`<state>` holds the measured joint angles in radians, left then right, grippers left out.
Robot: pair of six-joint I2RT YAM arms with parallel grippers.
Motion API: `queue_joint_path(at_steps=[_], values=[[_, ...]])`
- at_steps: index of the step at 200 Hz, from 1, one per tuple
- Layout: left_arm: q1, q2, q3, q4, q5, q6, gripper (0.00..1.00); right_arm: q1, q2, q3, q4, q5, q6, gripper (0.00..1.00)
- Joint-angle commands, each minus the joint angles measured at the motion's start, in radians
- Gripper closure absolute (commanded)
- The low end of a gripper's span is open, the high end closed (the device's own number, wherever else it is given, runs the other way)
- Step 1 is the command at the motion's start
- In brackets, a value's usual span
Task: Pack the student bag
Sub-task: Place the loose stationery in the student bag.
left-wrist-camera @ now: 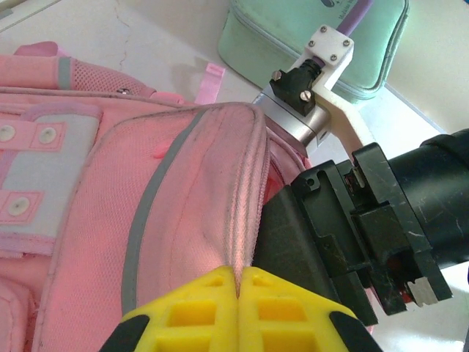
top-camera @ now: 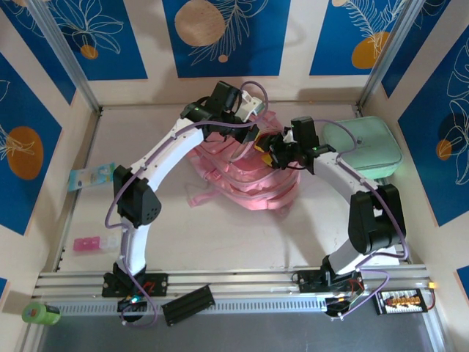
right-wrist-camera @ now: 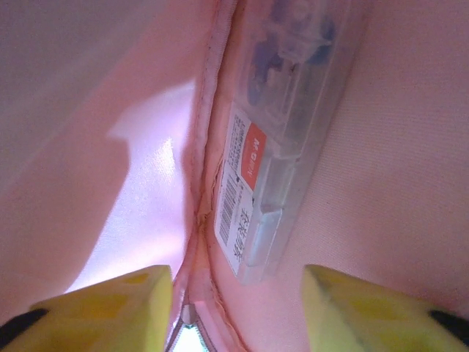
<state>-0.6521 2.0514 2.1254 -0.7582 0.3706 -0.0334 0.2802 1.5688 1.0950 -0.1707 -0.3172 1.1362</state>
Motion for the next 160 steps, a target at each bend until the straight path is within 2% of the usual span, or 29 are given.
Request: queue_joint_path(at_steps=[1,28,53,75,112,144,160], values=[[0.001,-0.056,0.001,0.099,0.061,-0.023,1.00,-0.001,-0.041,-0.008,-0.019,0.018,-0.010,0.57],[0.003,-0.062,-0.031,0.113,0.069,-0.035,1.00,0.012,-0.015,0.030,-0.063,0.076,-0.040,0.70],[0.005,-0.064,-0.042,0.119,0.068,-0.049,1.00,0.042,0.048,0.074,-0.091,0.146,-0.034,0.78],[0.007,-0.069,-0.047,0.124,0.066,-0.059,1.00,0.077,0.082,0.067,-0.040,0.220,-0.007,0.81],[0.009,-0.071,-0.050,0.129,0.067,-0.067,1.00,0.106,0.160,0.071,0.100,0.237,0.018,0.85],[0.016,-0.071,-0.062,0.134,0.069,-0.081,1.00,0.105,0.146,-0.007,0.306,0.215,0.030,0.84],[0.021,-0.073,-0.076,0.145,0.074,-0.094,1.00,0.099,0.105,-0.054,0.339,0.219,0.028,0.83]])
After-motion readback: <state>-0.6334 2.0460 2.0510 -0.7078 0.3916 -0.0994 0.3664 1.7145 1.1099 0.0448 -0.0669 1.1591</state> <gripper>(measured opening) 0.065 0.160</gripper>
